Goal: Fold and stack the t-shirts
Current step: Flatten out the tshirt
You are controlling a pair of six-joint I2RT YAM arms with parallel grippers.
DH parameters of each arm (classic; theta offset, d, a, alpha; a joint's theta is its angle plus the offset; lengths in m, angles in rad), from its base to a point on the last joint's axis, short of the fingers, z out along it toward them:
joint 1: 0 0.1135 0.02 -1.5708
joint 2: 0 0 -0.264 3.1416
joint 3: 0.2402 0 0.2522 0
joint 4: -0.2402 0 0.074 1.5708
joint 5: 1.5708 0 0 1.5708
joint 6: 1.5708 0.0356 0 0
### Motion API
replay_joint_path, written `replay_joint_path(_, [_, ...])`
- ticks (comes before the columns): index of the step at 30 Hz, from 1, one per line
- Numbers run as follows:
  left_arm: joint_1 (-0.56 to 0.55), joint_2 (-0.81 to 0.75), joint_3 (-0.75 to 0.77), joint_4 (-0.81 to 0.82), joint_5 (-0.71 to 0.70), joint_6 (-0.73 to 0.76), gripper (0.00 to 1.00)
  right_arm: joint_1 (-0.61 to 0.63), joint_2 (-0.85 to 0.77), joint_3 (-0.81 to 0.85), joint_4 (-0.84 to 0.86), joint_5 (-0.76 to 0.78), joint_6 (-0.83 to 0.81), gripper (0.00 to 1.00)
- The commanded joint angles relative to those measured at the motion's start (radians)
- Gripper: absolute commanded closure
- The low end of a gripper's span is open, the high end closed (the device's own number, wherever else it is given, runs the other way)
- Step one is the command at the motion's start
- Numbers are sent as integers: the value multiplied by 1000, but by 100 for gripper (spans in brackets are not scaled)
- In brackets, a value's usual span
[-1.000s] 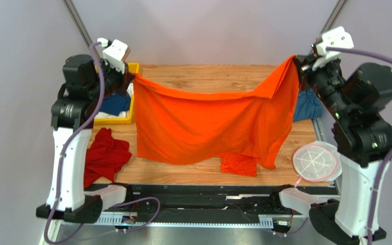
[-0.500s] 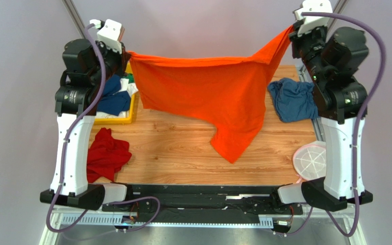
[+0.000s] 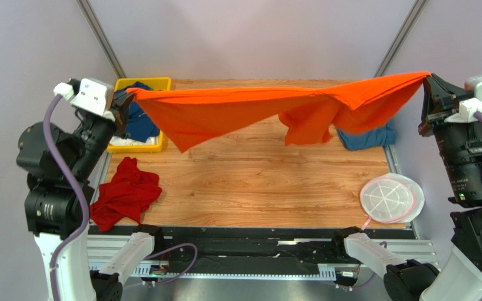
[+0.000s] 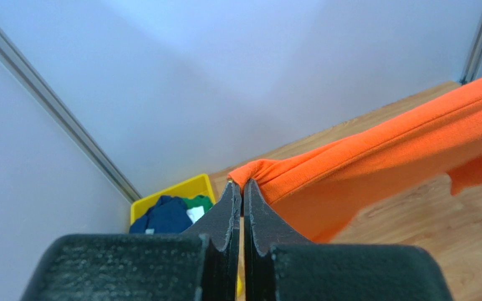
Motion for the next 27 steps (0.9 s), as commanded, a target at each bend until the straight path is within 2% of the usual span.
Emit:
replay_joint_path(1, [4, -72, -24, 21, -54, 32, 100, 0, -16, 12, -58, 50, -21, 100])
replay_joint_path(7, [4, -97, -9, 50, -96, 24, 100, 0, -1, 29, -55, 90, -45, 100])
replay_joint_path(11, [4, 50, 18, 79, -160, 35, 100, 0, 1, -107, 64, 123, -82, 100])
replay_joint_path(12, [4, 84, 25, 85, -168, 40, 100, 0, 1, -185, 93, 129, -87, 100])
replay_joint_path(17, [6, 369, 83, 153, -235, 60, 100, -9, 100, -278, 207, 147, -104, 100])
replay_joint_path(21, [9, 590, 274, 145, -265, 49, 100, -73, 243, -201, 247, 117, -53, 100])
replay_joint_path(23, [11, 688, 343, 144, -275, 35, 100, -101, 340, -87, 245, 90, -27, 100])
replay_joint_path(27, [21, 812, 590, 118, -301, 9, 100, -144, 499, 139, 230, 80, -18, 100])
